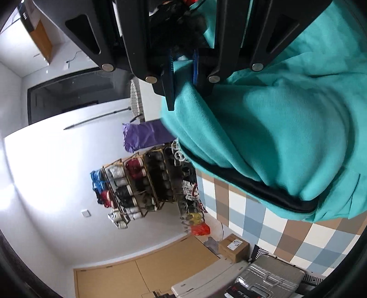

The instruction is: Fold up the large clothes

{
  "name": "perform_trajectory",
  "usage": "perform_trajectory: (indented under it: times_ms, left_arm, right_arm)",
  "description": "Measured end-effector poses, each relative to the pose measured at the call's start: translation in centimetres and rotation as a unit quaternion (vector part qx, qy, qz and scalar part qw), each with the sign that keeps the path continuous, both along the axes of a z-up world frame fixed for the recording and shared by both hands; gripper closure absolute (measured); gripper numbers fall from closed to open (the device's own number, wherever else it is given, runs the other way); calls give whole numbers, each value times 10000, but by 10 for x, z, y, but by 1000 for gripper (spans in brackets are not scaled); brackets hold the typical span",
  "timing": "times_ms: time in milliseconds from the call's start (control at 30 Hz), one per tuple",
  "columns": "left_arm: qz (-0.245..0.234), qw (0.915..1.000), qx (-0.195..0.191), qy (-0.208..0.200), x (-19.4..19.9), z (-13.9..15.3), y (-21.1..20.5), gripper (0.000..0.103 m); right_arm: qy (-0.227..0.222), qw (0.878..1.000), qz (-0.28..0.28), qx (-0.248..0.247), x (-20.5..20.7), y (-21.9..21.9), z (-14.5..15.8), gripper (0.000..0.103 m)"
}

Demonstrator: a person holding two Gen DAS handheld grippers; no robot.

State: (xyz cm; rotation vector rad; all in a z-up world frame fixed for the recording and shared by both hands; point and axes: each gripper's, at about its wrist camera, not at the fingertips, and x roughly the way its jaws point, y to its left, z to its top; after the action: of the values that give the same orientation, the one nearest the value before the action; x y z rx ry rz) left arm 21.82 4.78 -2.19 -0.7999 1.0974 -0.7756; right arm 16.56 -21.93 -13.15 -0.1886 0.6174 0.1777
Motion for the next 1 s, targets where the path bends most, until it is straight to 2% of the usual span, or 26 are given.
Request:
perform_trajectory:
  times_ms: [33, 100, 133, 267, 333, 400, 433, 500, 533, 567, 600, 633, 700, 767, 833, 867, 900, 933, 1000]
  left_arm:
    - [-37, 10000, 20, 10, -4, 0, 0, 96]
    - [-149, 9998, 81, 60, -15, -15, -2, 96]
    - [-186, 9995, 180, 152, -20, -20, -2, 96]
    - [-232, 9968, 621, 451, -42, -66, -9, 95]
    - [-202, 9969, 567, 514, -48, -82, -9, 94]
    - [-171, 9961, 622, 595, -51, -92, -10, 88]
    - [-165, 9958, 637, 638, -52, -95, -11, 87]
    - [-81, 9965, 528, 642, -53, -98, -7, 86]
    - [-22, 9966, 485, 668, -54, -99, -5, 86]
    - [38, 9967, 436, 677, -55, -98, -2, 85]
    - [91, 9971, 363, 670, -57, -98, 1, 81]
    - [157, 9974, 268, 656, -60, -95, 6, 80]
    - [204, 9980, 252, 542, -63, -92, 9, 70]
    - [295, 9982, 447, 262, -68, -86, 10, 57]
    - [339, 9978, 567, 64, -69, -82, 15, 56]
    - [442, 9972, 597, -19, -67, -77, 18, 57]
    - [630, 9966, 453, -271, -66, -64, 27, 57]
    - [771, 9951, 350, -501, -64, -54, 31, 57]
    - [1092, 9881, 365, -1020, -63, -32, 38, 56]
  right_arm:
    - [99, 9999, 48, -7, -2, -1, -2, 78]
    - [748, 9966, 276, 227, -6, -6, -20, 78]
    - [827, 9959, 284, 250, -13, -8, -27, 76]
    - [896, 9938, 509, 409, -52, -31, -33, 75]
    - [959, 9927, 462, 568, -67, -49, -25, 74]
    - [882, 9924, 380, 764, -83, -64, -11, 74]
    - [768, 9928, 334, 855, -88, -68, 0, 70]
    - [462, 9927, 320, 1066, -96, -63, 30, 52]
    - [315, 9925, 326, 1139, -94, -57, 42, 34]
    - [218, 9925, 333, 1154, -90, -51, 51, 28]
    - [90, 9931, 373, 1110, -82, -41, 63, 28]
    - [90, 9936, 401, 1052, -76, -35, 63, 28]
    - [382, 9961, 275, 751, -38, -11, 59, 32]
    - [764, 9955, 145, 541, -7, 3, 40, 54]
    - [1410, 9895, -19, 312, 19, 9, 8, 69]
    - [1743, 9843, -32, 291, 16, 9, -11, 68]
    - [1920, 9811, -72, 212, 18, 6, -25, 68]
    - [1949, 9806, -119, 154, 16, 3, -37, 68]
    - [1897, 9809, -105, 407, 13, -7, -52, 68]
